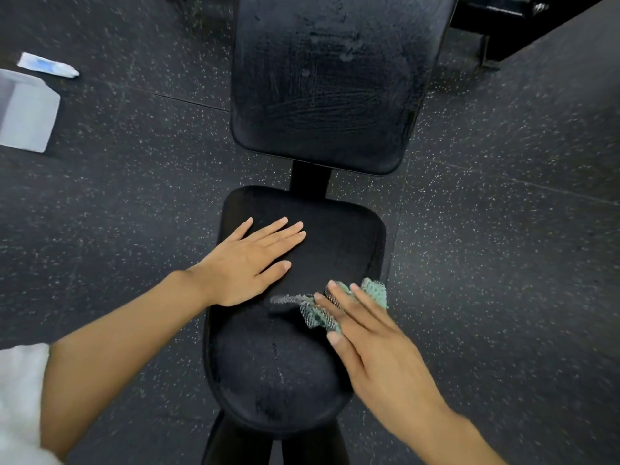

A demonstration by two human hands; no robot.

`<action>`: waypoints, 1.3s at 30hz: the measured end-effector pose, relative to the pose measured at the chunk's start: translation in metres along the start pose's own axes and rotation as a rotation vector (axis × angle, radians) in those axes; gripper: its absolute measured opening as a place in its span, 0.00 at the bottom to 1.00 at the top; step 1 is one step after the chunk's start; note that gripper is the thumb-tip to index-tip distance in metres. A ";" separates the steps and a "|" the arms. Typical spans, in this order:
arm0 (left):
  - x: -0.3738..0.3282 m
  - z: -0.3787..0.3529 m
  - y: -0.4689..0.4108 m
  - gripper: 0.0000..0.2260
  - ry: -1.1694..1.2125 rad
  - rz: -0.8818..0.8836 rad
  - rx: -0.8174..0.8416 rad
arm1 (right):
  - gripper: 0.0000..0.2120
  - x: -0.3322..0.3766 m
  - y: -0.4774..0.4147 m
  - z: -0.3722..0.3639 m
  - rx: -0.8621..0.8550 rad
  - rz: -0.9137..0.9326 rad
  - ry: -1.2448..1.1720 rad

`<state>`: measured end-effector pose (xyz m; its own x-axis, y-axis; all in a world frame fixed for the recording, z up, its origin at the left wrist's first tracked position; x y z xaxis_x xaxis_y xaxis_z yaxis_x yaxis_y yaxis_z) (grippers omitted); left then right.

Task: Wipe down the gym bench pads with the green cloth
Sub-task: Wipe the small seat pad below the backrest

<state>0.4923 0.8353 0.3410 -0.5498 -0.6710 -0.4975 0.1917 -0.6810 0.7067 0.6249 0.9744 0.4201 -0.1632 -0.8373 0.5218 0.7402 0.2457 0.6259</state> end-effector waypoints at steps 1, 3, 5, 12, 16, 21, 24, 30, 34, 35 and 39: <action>0.000 0.000 0.000 0.33 0.005 0.002 -0.004 | 0.25 -0.002 -0.004 -0.002 0.005 0.002 -0.028; 0.000 0.000 0.001 0.34 0.005 0.011 -0.007 | 0.28 -0.012 -0.024 -0.005 0.043 0.000 -0.098; 0.001 -0.001 0.004 0.34 0.014 0.019 -0.020 | 0.28 -0.024 -0.051 -0.005 0.047 -0.011 -0.118; 0.004 -0.007 0.014 0.35 0.071 0.028 -0.064 | 0.17 -0.054 -0.121 0.011 0.010 -0.171 -0.135; 0.007 -0.009 0.019 0.35 0.086 0.019 -0.077 | 0.18 -0.030 -0.094 0.007 -0.039 -0.122 -0.122; 0.009 -0.009 0.023 0.35 0.093 0.004 -0.059 | 0.26 0.025 -0.042 -0.011 -0.022 -0.008 -0.065; 0.010 -0.010 0.025 0.35 0.086 -0.010 -0.056 | 0.25 0.052 -0.014 -0.025 -0.064 0.003 -0.016; 0.011 -0.011 0.024 0.35 0.070 -0.005 -0.061 | 0.21 0.109 0.006 -0.046 -0.079 0.041 0.052; 0.009 -0.010 0.026 0.36 0.075 -0.010 -0.055 | 0.21 0.116 0.011 -0.053 -0.026 0.042 0.040; 0.008 -0.010 0.026 0.35 0.070 -0.007 -0.048 | 0.21 0.113 0.017 -0.053 -0.030 0.036 0.026; 0.008 -0.010 0.027 0.26 0.025 0.028 -0.013 | 0.22 0.077 0.042 -0.047 -0.079 -0.065 0.044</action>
<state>0.5012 0.8091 0.3511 -0.5237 -0.6967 -0.4902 0.2176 -0.6657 0.7137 0.6740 0.8976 0.4588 -0.1854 -0.8714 0.4541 0.7784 0.1518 0.6091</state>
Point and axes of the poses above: each hand's wrist, its own y-axis away from the middle knuckle, its own z-axis out of the back of the hand, x = y × z, the point moved 6 cm from there along -y, towards the middle knuckle, and after that the axes turned 15 degrees about x, right-handed, at the moved point
